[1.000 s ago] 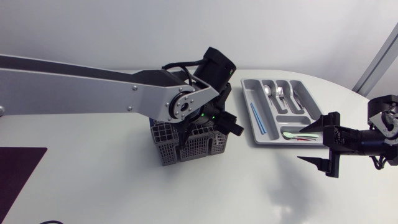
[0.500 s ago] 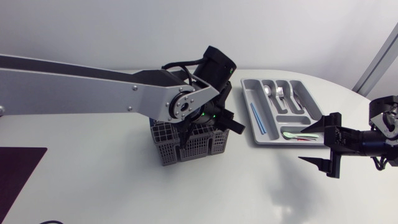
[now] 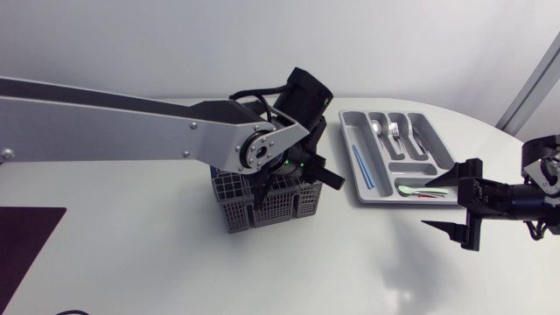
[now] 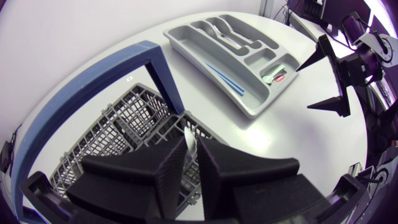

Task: Unload the cutlery basket into the drawer organizer.

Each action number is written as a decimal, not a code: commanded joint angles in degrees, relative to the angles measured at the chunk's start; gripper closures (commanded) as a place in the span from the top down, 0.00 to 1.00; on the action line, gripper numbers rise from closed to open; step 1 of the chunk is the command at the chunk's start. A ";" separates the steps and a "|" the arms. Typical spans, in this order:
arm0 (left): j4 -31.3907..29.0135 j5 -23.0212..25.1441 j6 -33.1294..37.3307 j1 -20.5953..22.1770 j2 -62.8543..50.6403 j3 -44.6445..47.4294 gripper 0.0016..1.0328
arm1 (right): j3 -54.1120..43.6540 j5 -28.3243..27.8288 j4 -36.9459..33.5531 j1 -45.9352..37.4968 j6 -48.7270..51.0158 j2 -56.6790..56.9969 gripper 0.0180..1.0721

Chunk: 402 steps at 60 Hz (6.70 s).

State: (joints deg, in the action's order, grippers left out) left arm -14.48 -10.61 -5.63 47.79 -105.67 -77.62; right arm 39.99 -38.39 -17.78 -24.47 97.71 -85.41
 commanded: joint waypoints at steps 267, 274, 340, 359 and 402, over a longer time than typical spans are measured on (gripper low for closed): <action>2.18 11.14 -3.69 -3.49 2.84 0.72 0.08 | -1.40 -1.77 -1.20 -4.01 4.86 -0.99 0.96; 2.26 11.49 -3.69 -3.49 3.19 0.98 0.08 | -1.49 -1.77 -1.20 -4.01 4.86 -0.99 0.96; -0.11 13.16 -2.81 -2.79 10.13 1.86 0.03 | -1.93 -1.77 -1.38 -4.18 4.68 0.06 0.96; -1.96 13.07 -2.19 -2.00 12.94 2.04 0.03 | -2.46 -2.74 -4.02 -3.83 4.15 4.63 0.96; -8.20 16.68 5.80 0.46 19.10 1.51 0.03 | 0.00 -9.51 -13.95 3.38 -10.35 19.93 0.96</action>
State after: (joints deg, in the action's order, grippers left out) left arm -22.15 4.43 -2.11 47.37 -87.46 -76.44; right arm 38.89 -46.44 -31.14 -22.02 91.61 -66.76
